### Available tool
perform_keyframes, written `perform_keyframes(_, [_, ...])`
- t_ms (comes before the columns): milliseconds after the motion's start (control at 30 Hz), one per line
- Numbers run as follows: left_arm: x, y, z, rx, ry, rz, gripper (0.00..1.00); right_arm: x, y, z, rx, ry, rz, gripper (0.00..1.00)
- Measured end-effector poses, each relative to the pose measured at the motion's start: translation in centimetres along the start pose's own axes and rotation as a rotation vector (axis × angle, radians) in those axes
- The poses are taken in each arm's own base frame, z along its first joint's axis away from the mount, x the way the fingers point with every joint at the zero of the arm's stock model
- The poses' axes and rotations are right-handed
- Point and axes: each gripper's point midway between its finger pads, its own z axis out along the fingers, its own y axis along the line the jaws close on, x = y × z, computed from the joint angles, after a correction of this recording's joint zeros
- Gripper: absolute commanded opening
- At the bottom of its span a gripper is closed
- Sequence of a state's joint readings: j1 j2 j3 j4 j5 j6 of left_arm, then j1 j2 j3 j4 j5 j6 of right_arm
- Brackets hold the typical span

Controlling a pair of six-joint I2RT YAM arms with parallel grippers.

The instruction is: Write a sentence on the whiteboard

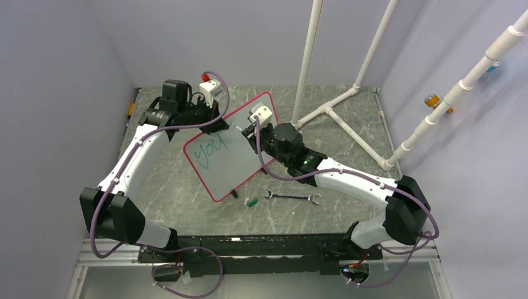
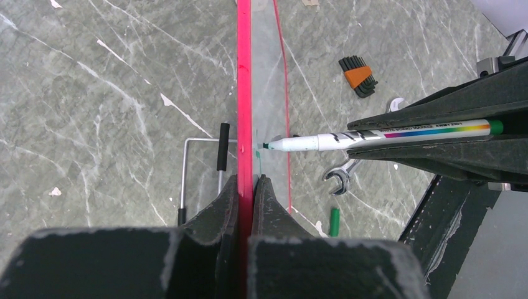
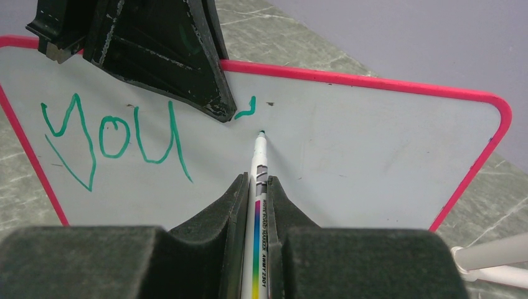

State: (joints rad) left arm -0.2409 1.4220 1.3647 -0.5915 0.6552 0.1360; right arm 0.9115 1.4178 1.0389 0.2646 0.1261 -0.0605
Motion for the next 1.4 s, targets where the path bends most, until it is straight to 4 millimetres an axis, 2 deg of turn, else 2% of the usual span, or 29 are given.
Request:
perform_keyframes(467, [0.0,0.0,0.0,-0.002,0.001,0.0,0.0,0.3,0.0,0.1,0.001,0.002,0.002,0.0])
perform_keyframes(833, [0.0,0.1,0.0,-0.004,0.001,0.0,0.0,3.5,0.1,-0.7,0.002,0.06,0.016,0.0])
perform_keyframes(1400, [0.0,0.1,0.0,-0.004,0.001,0.0,0.0,3.4,0.1,-0.8,0.002,0.063,0.018,0.0])
